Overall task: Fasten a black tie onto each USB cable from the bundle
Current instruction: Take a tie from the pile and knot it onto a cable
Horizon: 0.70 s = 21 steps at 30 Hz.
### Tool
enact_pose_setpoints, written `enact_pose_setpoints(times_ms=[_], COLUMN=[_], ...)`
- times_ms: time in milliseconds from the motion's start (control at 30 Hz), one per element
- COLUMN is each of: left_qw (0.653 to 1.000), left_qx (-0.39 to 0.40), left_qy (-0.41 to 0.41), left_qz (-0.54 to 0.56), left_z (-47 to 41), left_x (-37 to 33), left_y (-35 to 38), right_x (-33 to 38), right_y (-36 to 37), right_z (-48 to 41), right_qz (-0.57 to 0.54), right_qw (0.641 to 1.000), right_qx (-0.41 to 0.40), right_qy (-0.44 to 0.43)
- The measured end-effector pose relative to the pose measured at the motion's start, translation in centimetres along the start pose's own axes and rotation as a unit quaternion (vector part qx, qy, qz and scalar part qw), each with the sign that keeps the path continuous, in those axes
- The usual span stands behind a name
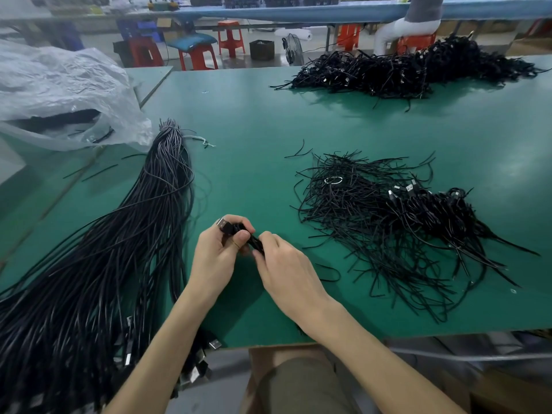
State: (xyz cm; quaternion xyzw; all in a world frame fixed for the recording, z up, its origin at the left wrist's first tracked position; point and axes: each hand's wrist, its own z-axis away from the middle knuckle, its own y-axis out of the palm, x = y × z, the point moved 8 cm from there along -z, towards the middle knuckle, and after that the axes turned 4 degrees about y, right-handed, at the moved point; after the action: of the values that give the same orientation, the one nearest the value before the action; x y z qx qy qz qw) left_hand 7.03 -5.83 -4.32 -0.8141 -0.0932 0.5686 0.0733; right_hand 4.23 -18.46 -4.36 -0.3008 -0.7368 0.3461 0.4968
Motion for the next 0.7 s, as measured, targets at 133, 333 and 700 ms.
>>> enact_pose_setpoints(times_ms=[133, 333, 700], left_qw=[1.000, 0.998, 0.996], left_qx=[-0.013, -0.050, -0.065], left_qy=[-0.007, -0.034, -0.064], left_qz=[-0.008, -0.009, 0.000], left_z=[-0.2, -0.5, -0.5], left_x=[0.2, 0.5, 0.9], left_y=[-0.3, -1.0, -1.2], right_x=[0.1, -0.8, -9.9], right_y=[0.0, -1.9, -8.4], right_z=[0.1, -0.3, -1.1], right_qz=[0.009, -0.089, 0.145], right_qw=[1.000, 0.995, 0.967], right_qx=[0.008, -0.009, -0.089], right_qy=[-0.004, 0.035, 0.191])
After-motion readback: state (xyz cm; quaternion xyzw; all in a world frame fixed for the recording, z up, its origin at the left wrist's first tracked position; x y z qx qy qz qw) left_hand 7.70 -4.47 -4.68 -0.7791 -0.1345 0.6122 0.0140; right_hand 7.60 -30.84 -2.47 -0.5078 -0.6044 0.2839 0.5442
